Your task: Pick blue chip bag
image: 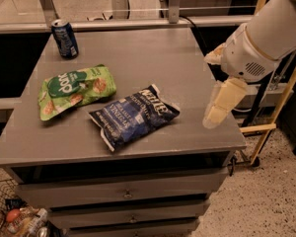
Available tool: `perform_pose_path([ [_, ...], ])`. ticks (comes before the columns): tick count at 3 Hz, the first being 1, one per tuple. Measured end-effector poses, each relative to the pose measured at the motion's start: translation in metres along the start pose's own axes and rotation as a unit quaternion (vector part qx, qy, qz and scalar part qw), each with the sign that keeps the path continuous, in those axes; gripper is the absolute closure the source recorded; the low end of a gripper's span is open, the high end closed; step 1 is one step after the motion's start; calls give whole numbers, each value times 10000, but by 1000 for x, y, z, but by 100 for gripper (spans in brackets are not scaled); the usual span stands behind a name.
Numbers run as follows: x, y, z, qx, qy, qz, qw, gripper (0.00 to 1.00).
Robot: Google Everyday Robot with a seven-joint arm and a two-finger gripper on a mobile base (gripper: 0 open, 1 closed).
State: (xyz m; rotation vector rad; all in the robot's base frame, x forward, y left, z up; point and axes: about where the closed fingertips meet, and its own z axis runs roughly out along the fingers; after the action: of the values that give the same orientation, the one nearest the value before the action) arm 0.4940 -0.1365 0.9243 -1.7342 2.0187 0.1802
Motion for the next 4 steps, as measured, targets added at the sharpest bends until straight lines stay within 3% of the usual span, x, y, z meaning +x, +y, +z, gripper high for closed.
perform_pose_path([
  [2,-35,-2,47,-495,-193,-432,9977,0],
  [3,-45,0,72,-693,-242,-504,9960,0],
  [4,-43,2,99,-878,-84,-443,9951,0],
])
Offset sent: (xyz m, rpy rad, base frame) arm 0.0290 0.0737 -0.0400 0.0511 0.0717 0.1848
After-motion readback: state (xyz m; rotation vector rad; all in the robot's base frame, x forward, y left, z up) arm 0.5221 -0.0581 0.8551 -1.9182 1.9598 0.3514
